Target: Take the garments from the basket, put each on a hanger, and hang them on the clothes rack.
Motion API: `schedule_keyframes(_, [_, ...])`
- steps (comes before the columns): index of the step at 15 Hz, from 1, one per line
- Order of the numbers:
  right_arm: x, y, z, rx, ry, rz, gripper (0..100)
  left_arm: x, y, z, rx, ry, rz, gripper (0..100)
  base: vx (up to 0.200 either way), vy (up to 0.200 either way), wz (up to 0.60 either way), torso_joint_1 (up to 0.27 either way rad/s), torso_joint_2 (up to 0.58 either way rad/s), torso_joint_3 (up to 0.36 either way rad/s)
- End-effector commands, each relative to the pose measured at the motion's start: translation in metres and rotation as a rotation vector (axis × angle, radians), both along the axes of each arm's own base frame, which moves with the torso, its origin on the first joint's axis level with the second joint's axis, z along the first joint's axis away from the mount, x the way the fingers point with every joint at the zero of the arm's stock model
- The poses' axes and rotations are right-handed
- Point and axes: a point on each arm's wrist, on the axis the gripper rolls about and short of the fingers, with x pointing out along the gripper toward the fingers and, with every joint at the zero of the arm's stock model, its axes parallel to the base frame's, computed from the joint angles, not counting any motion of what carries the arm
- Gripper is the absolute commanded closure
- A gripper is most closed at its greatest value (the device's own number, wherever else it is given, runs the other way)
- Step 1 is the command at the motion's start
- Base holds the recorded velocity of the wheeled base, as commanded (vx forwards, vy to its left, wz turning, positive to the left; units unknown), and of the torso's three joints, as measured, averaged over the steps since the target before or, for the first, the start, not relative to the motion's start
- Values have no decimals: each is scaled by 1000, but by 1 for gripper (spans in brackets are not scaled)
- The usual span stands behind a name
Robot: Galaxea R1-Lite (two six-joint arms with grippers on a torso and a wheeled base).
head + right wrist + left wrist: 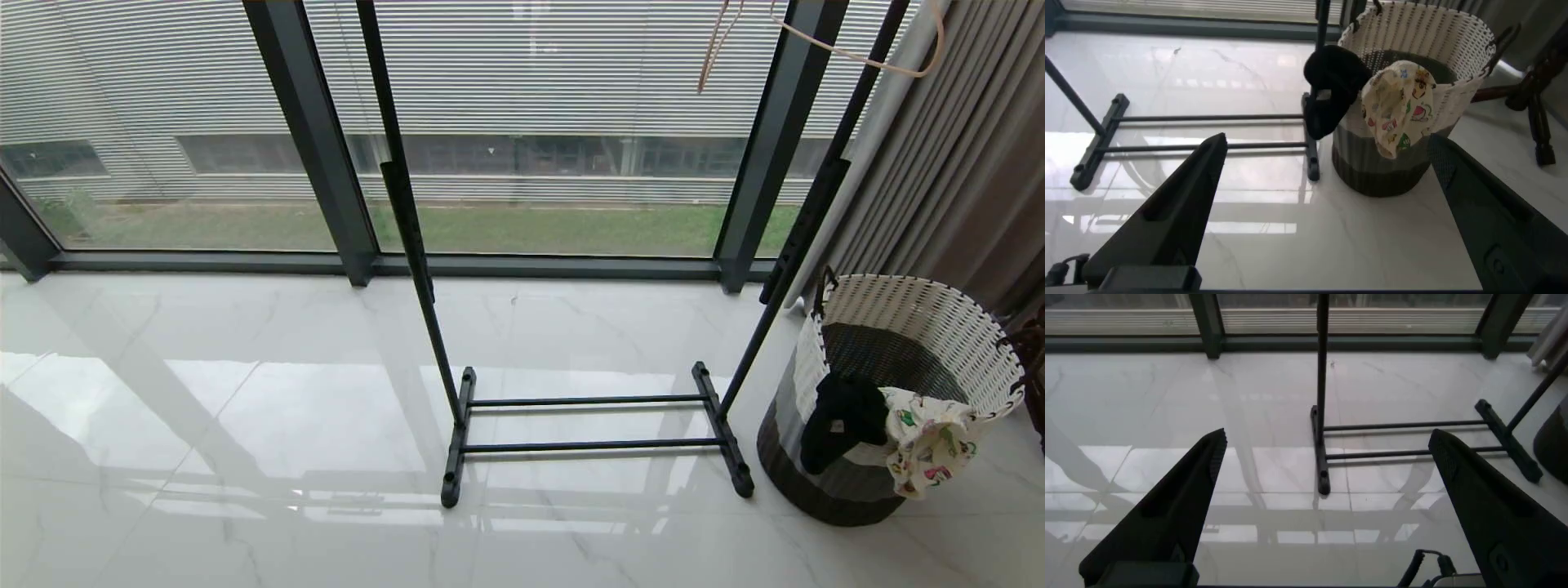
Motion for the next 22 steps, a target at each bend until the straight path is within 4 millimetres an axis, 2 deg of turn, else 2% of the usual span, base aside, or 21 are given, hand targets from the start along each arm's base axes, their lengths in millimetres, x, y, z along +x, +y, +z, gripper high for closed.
schedule_keyframes(1, [0,0,0,0,1,1,0,0,0,0,0,-1,0,0,0,-200,0,-7,7,2])
schedule_keyframes(15, [0,0,0,0,1,1,0,0,0,0,6,-1,0,0,0,-200,0,2,3,3])
schedule_keyframes(22, [0,0,0,1,1,1,0,0,0,0,-2,-1,6,0,0,0,0,0,0,0])
